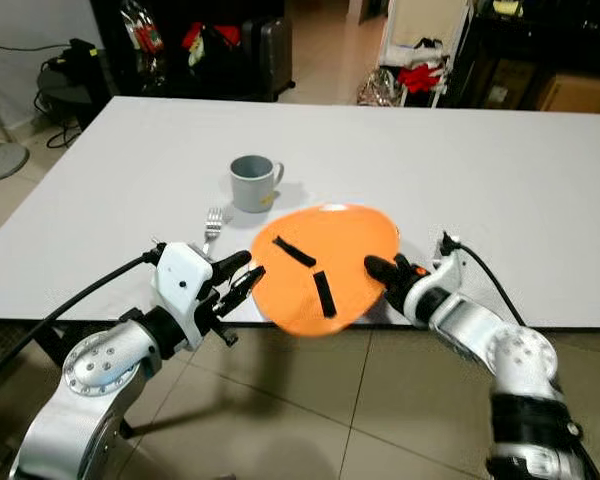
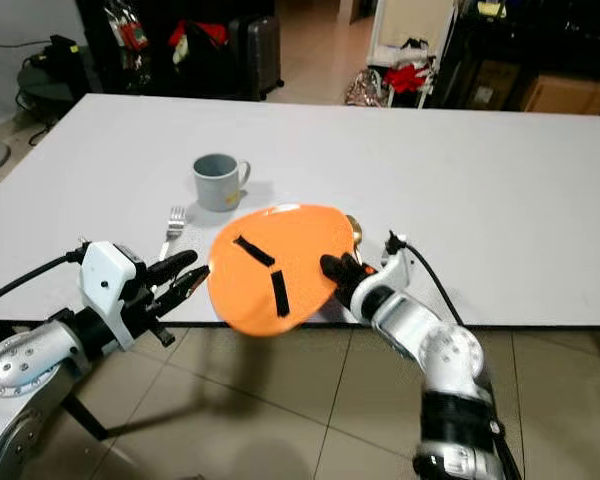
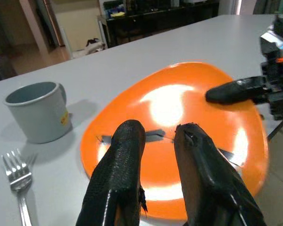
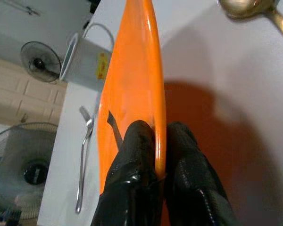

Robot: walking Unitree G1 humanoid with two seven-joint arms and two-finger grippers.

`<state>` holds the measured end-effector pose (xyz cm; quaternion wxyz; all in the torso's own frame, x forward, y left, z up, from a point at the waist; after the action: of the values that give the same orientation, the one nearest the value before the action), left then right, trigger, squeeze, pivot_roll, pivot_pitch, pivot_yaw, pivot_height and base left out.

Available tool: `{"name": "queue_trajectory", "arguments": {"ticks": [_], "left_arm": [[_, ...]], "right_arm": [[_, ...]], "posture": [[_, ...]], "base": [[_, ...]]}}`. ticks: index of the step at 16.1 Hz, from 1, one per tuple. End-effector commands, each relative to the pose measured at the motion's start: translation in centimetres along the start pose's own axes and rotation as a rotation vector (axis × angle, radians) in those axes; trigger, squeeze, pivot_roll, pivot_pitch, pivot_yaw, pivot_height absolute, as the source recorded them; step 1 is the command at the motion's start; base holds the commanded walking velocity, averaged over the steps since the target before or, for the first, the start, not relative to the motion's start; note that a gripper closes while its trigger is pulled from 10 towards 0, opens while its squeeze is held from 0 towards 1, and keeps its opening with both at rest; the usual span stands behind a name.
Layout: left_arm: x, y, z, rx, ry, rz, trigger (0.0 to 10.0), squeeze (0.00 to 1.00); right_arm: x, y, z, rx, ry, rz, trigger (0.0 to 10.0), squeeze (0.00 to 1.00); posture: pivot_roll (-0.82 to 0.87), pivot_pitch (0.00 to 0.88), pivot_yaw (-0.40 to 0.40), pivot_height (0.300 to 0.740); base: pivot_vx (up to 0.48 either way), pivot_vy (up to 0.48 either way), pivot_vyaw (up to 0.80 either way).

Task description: Setting the table

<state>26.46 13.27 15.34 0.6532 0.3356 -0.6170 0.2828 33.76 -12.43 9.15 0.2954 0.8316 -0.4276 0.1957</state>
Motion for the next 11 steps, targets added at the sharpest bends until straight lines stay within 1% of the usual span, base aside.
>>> {"name": "queue_trajectory", "arguments": {"ticks": [1,2,3,6,9,11], "left_arm": [[0.2,0.1,0.0,-0.010,-0.006,-0.004,10.0,0.00],[0.2,0.2,0.1,-0.015,-0.006,-0.005,10.0,0.00],[0.2,0.2,0.1,-0.026,-0.007,-0.010,10.0,0.00],[0.2,0.1,0.0,-0.029,-0.011,-0.014,10.0,0.00],[0.3,0.1,0.0,-0.032,-0.014,-0.012,10.0,0.00],[0.4,0.1,0.0,-0.034,-0.018,-0.009,10.0,0.00]], "right_arm": [[0.6,-0.7,0.1,-0.007,-0.032,0.023,10.0,0.00],[0.6,-0.9,0.2,-0.008,-0.047,0.022,10.0,0.00],[0.7,-1.8,0.6,-0.027,-0.076,0.024,10.0,0.00],[0.6,-2.6,0.8,-0.034,-0.085,0.016,10.0,0.00],[0.2,-3.5,0.8,-0.043,-0.046,-0.006,10.0,0.00],[-0.3,-4.5,0.7,-0.050,0.002,-0.015,10.0,0.00]], "posture": [[-0.01,0.018,0.003,0.740],[-0.01,0.018,0.003,0.740],[-0.01,0.013,0.006,0.740],[-0.01,0.010,0.008,0.740],[0.00,0.009,0.007,0.740],[0.00,0.007,0.007,0.740]], "base": [[0.000,0.000,0.00],[0.000,0.000,0.00],[0.000,0.000,0.00],[0.000,0.000,0.00],[0.000,0.000,0.00],[0.000,0.000,0.00]]}}
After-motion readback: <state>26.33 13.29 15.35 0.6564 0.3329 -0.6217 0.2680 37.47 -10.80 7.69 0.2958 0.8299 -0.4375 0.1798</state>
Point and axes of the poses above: a point about 5 cm out from each wrist's last joint towards the gripper, its own y axis pointing back from the gripper into the wrist, its own x axis along the axis of the wrist's last joint, z = x × y, the point moved 4 cm from there along -y, pointing out of the wrist towards the gripper, and after that the axes turned 10 degrees about y, right-handed, at the moved point
